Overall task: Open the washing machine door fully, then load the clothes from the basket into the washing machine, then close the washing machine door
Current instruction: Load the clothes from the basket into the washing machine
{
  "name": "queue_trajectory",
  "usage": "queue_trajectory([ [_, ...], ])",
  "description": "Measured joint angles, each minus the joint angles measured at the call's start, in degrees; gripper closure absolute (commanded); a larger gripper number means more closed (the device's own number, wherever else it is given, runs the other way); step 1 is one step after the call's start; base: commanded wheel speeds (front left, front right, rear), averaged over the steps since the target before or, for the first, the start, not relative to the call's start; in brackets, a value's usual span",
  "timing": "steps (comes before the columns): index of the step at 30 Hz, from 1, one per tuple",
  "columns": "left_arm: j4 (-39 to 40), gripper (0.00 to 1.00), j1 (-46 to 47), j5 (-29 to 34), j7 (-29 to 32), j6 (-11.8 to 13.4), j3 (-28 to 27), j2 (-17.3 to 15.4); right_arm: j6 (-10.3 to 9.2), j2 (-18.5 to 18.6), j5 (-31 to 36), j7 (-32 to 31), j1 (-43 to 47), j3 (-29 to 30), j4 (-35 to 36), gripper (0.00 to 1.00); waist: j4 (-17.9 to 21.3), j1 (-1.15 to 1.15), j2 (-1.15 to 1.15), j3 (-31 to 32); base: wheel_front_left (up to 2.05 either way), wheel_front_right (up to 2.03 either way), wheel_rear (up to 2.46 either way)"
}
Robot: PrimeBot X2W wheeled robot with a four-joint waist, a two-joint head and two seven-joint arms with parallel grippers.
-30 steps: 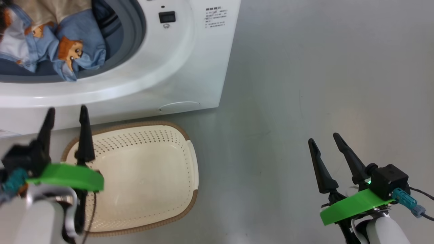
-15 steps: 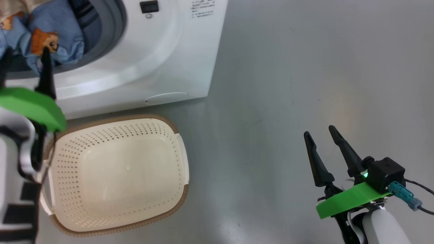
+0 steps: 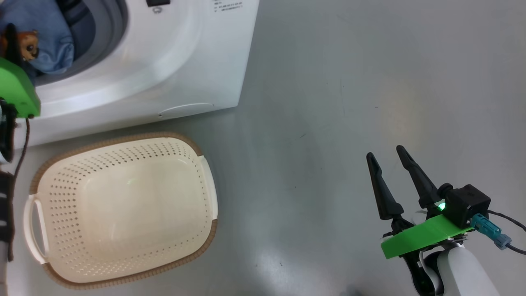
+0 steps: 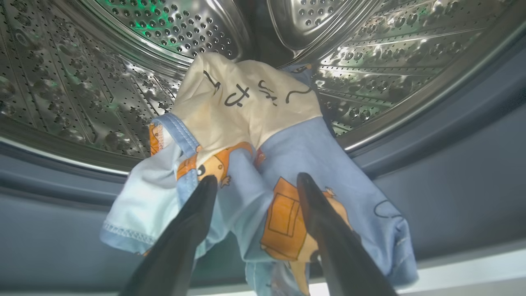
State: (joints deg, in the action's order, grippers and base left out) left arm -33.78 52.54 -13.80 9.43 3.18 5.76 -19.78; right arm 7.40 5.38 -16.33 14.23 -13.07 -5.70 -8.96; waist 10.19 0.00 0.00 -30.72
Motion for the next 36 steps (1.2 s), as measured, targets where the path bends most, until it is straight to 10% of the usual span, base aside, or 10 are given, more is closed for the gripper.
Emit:
queue_trajectory([
  [30, -16.88, 0.01, 9.98, 0.46, 3.28, -1.42, 4.03, 0.45, 0.00, 0.02, -0.33, 0.07, -0.78, -0.97, -0.23, 0.00, 1.03, 0.00, 0.00, -1.79, 0.00, 0.00, 0.00],
  [32, -17.31, 1.00, 10.11, 0.45, 3.35, -1.42, 4.03, 0.44, 0.00, 0.02, -0.34, 0.07, -0.79, -1.02, -0.25, 0.00, 1.08, 0.00, 0.00, -1.81, 0.00, 0.00, 0.00],
  [36, -18.14, 1.00, 10.27, 0.30, 3.23, -1.42, 4.03, 0.40, 0.00, 0.02, -0.34, 0.07, -0.79, -1.12, -0.30, 0.00, 1.13, 0.00, 0.00, -1.77, 0.00, 0.00, 0.00],
])
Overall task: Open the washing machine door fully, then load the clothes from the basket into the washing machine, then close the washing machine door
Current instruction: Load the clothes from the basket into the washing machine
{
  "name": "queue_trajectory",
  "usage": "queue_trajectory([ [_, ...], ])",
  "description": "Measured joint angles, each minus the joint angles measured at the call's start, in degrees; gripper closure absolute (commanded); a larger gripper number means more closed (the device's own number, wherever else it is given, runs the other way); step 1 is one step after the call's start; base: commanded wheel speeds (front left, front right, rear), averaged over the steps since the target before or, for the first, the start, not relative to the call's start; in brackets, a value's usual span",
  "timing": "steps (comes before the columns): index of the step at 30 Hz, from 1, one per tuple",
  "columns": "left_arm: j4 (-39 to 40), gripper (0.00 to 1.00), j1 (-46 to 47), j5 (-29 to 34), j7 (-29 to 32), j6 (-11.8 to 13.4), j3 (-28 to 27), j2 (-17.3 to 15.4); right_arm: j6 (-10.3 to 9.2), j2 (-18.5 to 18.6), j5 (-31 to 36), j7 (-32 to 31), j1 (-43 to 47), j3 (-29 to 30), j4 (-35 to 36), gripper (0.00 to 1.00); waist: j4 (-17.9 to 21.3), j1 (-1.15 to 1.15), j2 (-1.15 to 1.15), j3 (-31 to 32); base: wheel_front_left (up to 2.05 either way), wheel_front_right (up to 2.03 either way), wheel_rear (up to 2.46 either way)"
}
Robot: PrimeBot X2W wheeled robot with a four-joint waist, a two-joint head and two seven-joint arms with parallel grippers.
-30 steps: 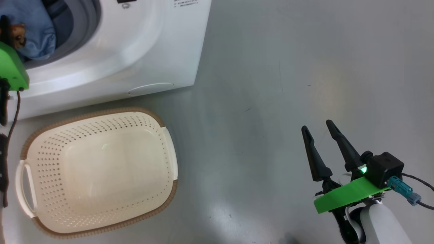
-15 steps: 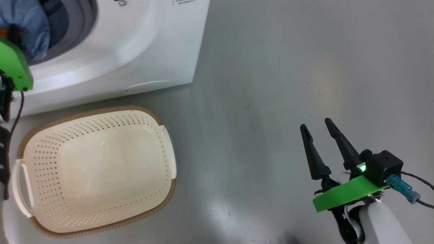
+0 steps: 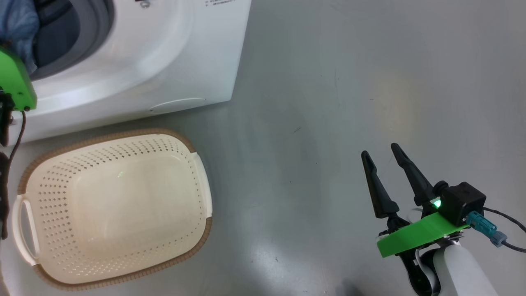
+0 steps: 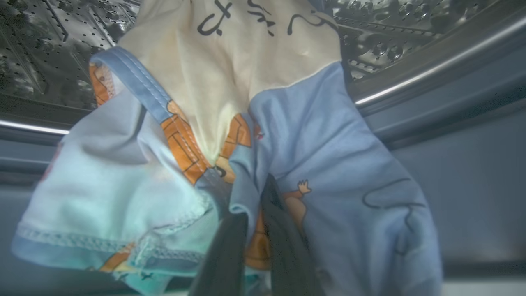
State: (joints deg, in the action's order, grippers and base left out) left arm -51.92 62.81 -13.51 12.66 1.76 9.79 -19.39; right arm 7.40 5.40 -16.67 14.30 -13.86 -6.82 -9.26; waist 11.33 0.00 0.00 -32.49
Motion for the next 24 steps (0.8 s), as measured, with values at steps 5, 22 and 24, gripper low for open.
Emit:
queue_trajectory([
  [5, 0.03, 1.00, 0.59, -0.22, -1.89, 0.08, -0.05, -0.53, 0.00, 0.00, 0.00, 0.00, -0.01, -0.24, 0.00, 0.00, 0.05, 0.00, 0.00, 0.02, 0.00, 0.00, 0.00],
  [22, 4.71, 1.00, 15.05, -1.32, -10.62, -2.04, -1.34, -6.79, 0.00, -0.35, -0.81, 0.00, -2.31, -1.59, 0.37, 0.00, 1.81, 0.00, 0.00, -5.32, 0.00, 0.00, 0.00],
  [24, 4.35, 1.00, 17.09, -0.74, -10.57, -2.16, -0.94, -7.35, 0.00, -0.49, -1.10, 0.00, -2.80, -1.77, 0.47, 0.00, 2.20, 0.00, 0.00, -6.33, 0.00, 0.00, 0.00],
])
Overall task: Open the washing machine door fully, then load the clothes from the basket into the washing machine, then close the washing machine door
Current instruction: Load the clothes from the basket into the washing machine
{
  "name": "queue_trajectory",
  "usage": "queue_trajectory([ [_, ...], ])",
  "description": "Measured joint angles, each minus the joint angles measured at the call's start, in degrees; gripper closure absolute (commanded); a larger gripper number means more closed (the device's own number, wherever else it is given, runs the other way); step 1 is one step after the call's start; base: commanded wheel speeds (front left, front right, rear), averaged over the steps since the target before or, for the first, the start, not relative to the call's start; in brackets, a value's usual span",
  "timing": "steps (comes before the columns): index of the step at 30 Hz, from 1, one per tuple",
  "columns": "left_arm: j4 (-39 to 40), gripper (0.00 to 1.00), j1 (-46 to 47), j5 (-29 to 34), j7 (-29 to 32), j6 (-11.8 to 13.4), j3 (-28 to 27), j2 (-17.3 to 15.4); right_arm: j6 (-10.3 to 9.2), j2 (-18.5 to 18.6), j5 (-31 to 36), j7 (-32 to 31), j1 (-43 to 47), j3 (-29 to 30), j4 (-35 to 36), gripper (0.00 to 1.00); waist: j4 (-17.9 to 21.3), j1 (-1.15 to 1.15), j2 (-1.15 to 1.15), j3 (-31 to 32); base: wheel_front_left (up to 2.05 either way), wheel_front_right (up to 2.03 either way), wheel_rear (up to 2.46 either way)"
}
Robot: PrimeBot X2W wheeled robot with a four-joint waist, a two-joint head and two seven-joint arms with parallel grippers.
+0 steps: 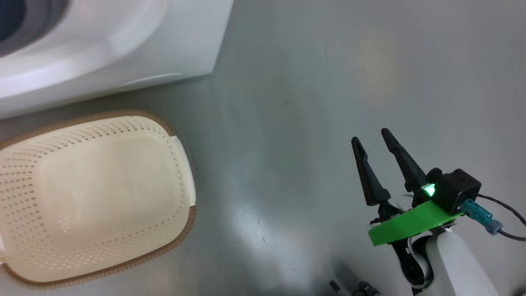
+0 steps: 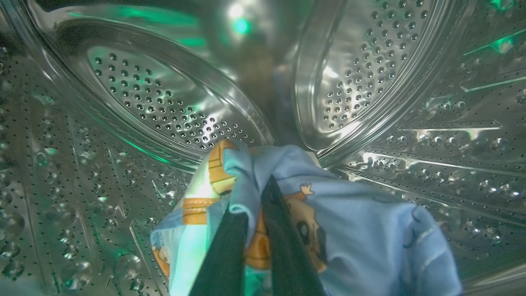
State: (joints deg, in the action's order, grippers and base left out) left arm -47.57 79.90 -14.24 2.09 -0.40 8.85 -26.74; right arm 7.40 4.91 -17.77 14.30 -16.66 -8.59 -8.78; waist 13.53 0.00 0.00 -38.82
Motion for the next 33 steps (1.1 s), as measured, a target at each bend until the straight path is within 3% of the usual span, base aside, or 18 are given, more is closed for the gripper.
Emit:
queue_trajectory([
  [16, -7.51, 1.00, 12.44, 3.68, -1.16, -2.49, 4.85, -1.60, 0.00, -1.00, -1.08, 0.00, -3.04, -1.97, -0.19, 0.00, 4.13, 0.00, 0.00, -6.67, 0.00, 0.00, 0.00],
  [27, -13.22, 0.97, 16.56, 4.39, -2.21, -2.12, 6.06, -2.15, 0.00, -1.37, -2.09, 0.00, -3.84, -2.67, -0.57, 0.00, 6.13, 0.00, 0.00, -7.98, 0.00, 0.00, 0.00],
  [28, -13.67, 0.12, 16.80, 4.39, -2.38, -2.12, 6.20, -2.15, 0.00, -1.43, -2.09, 0.00, -3.85, -2.67, -0.63, 0.00, 6.17, 0.00, 0.00, -7.97, 0.00, 0.00, 0.00],
  [29, -14.12, 0.00, 16.95, 4.44, -2.69, -2.12, 6.41, -2.15, 0.00, -1.48, -2.09, 0.00, -3.85, -2.68, -0.70, 0.00, 6.20, 0.00, 0.00, -7.94, 0.00, 0.00, 0.00],
  [33, -15.96, 0.00, 17.63, 4.45, -3.63, -2.13, 6.98, -2.19, 0.00, -1.70, -2.09, 0.00, -3.88, -2.83, -0.93, 0.00, 6.12, 0.00, 0.00, -7.76, 0.00, 0.00, 0.00],
])
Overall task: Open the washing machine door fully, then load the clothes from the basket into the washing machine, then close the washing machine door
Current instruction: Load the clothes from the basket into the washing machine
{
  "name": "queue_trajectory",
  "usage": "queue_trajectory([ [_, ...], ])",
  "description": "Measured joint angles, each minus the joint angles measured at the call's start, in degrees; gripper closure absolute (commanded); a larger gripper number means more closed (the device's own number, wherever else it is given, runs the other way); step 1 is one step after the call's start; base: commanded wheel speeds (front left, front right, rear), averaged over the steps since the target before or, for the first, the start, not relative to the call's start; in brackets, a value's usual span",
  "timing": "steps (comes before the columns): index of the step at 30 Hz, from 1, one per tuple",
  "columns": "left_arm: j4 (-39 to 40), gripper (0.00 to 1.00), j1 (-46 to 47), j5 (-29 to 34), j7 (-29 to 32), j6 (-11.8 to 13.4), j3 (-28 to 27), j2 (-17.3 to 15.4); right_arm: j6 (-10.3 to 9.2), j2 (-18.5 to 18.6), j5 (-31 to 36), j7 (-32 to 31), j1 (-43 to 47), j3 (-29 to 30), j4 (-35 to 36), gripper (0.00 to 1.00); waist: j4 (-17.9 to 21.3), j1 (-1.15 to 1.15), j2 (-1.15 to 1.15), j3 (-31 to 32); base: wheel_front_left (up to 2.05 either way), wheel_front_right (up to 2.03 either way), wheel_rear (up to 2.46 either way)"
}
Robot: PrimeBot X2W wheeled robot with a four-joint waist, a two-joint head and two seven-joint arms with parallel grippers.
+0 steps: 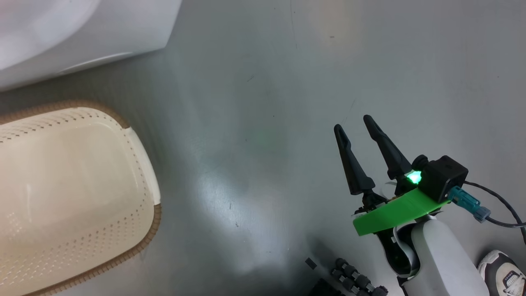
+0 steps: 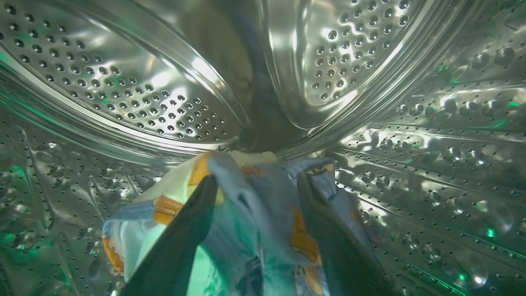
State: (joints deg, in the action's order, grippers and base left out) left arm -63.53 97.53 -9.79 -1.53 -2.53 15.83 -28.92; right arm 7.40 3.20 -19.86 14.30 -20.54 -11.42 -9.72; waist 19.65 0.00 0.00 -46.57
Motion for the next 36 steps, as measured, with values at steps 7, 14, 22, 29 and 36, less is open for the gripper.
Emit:
queue_trajectory([
  [7, -3.04, 0.00, 0.16, -0.07, -2.80, -0.80, 0.49, 0.44, 0.00, -0.07, 0.02, 0.00, -0.15, 0.41, -0.15, 0.00, -0.80, 0.00, 0.00, 0.84, 0.00, 0.00, 0.00],
  [14, -5.59, 0.00, -1.74, -1.52, -6.15, -2.29, 0.67, 1.59, 0.00, 0.19, 0.31, 0.00, -0.15, 1.26, -0.13, 0.00, -2.27, 0.00, 0.00, 3.21, 0.00, 0.00, 0.00],
  [22, -7.05, 0.00, -8.00, -3.34, -9.28, -3.74, 1.16, 3.80, 0.00, 1.71, 2.16, 0.00, 0.36, 2.88, -0.07, 0.00, -5.04, 0.00, 0.00, 6.73, 0.00, 0.00, 0.00],
  [29, -6.92, 0.00, -14.17, -5.77, -10.66, -4.81, 2.43, 5.34, 0.00, 2.86, 2.64, 0.00, 1.85, 3.99, 0.08, 0.00, -7.98, -0.01, 0.00, 10.13, 0.00, 0.00, 0.00],
  [36, -3.96, 0.00, -21.67, -9.17, -11.37, -4.83, 4.64, 7.08, 0.00, 3.88, 3.13, 0.00, 3.64, 4.56, 0.05, 0.00, -10.82, 0.00, 0.00, 13.91, 0.00, 0.00, 0.00],
])
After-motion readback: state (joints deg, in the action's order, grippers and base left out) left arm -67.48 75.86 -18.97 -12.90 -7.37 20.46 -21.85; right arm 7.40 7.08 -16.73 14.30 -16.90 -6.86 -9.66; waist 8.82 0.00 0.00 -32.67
